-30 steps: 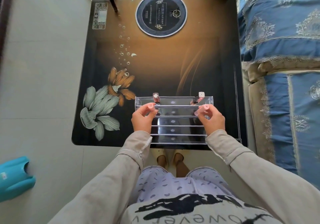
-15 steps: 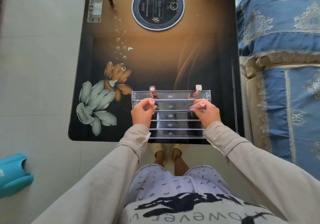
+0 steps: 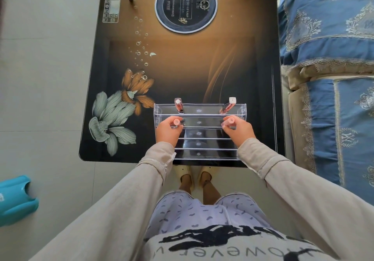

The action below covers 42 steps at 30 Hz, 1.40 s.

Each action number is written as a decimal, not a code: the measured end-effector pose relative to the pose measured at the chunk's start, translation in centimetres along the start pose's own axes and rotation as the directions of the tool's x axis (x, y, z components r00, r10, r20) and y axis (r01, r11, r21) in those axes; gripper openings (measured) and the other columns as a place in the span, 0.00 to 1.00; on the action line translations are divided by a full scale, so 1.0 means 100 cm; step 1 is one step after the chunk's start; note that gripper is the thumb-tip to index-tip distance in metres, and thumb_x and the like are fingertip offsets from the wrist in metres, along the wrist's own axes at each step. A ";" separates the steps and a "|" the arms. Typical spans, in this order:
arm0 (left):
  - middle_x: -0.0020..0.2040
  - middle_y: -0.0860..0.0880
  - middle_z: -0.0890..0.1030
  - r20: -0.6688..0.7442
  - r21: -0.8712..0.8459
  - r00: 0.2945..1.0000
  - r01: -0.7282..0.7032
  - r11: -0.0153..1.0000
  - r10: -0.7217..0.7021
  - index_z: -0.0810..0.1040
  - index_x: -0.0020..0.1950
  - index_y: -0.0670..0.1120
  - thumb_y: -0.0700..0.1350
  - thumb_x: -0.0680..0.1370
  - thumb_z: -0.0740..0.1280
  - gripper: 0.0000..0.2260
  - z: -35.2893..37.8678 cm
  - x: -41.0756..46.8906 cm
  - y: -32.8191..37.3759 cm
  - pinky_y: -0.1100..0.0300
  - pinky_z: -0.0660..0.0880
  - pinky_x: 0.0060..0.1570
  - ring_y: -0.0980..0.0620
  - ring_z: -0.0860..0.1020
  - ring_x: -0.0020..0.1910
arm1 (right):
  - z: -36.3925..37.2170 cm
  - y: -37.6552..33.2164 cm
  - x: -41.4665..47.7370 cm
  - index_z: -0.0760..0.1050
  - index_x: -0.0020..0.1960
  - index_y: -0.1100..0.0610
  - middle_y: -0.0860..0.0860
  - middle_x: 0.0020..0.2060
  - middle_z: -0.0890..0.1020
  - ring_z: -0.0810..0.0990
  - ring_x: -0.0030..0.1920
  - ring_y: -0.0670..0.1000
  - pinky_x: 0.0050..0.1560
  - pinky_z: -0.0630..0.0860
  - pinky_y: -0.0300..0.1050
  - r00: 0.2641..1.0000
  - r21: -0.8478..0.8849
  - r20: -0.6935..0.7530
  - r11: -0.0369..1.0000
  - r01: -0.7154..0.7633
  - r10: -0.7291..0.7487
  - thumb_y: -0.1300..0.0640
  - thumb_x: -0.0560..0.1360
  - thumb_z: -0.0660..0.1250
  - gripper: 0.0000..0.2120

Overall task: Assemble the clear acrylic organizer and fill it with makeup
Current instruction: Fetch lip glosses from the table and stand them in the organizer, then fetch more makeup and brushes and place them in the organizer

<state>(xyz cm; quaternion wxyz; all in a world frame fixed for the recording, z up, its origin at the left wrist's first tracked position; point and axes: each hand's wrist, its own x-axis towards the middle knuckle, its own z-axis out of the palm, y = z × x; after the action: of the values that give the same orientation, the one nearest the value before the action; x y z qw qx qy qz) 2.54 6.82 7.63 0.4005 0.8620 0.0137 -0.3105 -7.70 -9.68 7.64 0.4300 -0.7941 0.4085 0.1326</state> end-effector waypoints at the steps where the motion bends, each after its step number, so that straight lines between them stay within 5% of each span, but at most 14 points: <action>1: 0.55 0.41 0.81 0.020 -0.008 1.000 0.013 1.000 -0.013 0.79 0.57 0.41 0.38 0.77 0.64 0.10 0.000 0.001 0.000 0.60 0.70 0.55 0.48 0.77 0.54 | -0.001 -0.001 0.001 0.76 0.56 0.60 0.58 0.55 0.81 0.79 0.56 0.57 0.60 0.73 0.47 1.000 -0.021 0.006 1.000 0.001 -0.001 0.59 0.77 0.62 0.10; 11: 0.56 0.40 0.80 0.096 0.060 0.995 0.012 0.998 -0.017 0.79 0.56 0.41 0.38 0.78 0.60 0.10 0.003 0.004 0.007 0.61 0.69 0.52 0.51 0.74 0.49 | -0.002 -0.005 0.002 0.76 0.58 0.59 0.57 0.56 0.81 0.78 0.58 0.57 0.63 0.73 0.49 0.999 -0.052 0.051 0.999 -0.008 0.010 0.58 0.76 0.64 0.11; 16: 0.57 0.40 0.80 0.125 0.109 0.992 0.003 0.994 -0.017 0.78 0.57 0.42 0.39 0.79 0.58 0.11 0.002 0.004 0.006 0.61 0.69 0.53 0.44 0.76 0.55 | -0.002 -0.007 0.002 0.76 0.60 0.58 0.57 0.58 0.80 0.78 0.59 0.57 0.64 0.72 0.49 0.998 -0.061 0.067 0.998 -0.013 0.017 0.58 0.77 0.63 0.13; 31: 0.60 0.40 0.78 0.104 0.179 0.994 -0.008 0.984 -0.011 0.74 0.61 0.42 0.38 0.78 0.62 0.12 -0.002 0.004 0.005 0.55 0.72 0.61 0.43 0.76 0.58 | -0.001 -0.005 -0.003 0.75 0.60 0.58 0.57 0.58 0.80 0.77 0.59 0.57 0.64 0.71 0.49 0.999 -0.075 0.054 0.997 -0.003 0.007 0.60 0.76 0.64 0.13; 42: 0.61 0.43 0.77 0.006 0.193 0.995 -0.101 0.976 0.101 0.74 0.62 0.43 0.35 0.76 0.65 0.15 -0.019 -0.014 -0.017 0.54 0.72 0.61 0.46 0.75 0.61 | -0.003 0.006 -0.027 0.73 0.63 0.60 0.57 0.61 0.78 0.75 0.62 0.57 0.66 0.71 0.50 0.989 -0.041 -0.144 0.999 0.024 -0.029 0.65 0.74 0.65 0.17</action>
<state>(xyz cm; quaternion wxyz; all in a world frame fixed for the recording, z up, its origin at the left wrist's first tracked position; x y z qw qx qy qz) 1.95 9.63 8.24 0.3302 0.8969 -0.0596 -0.2880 -9.94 -8.63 8.99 0.3853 -0.8153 0.4254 0.0768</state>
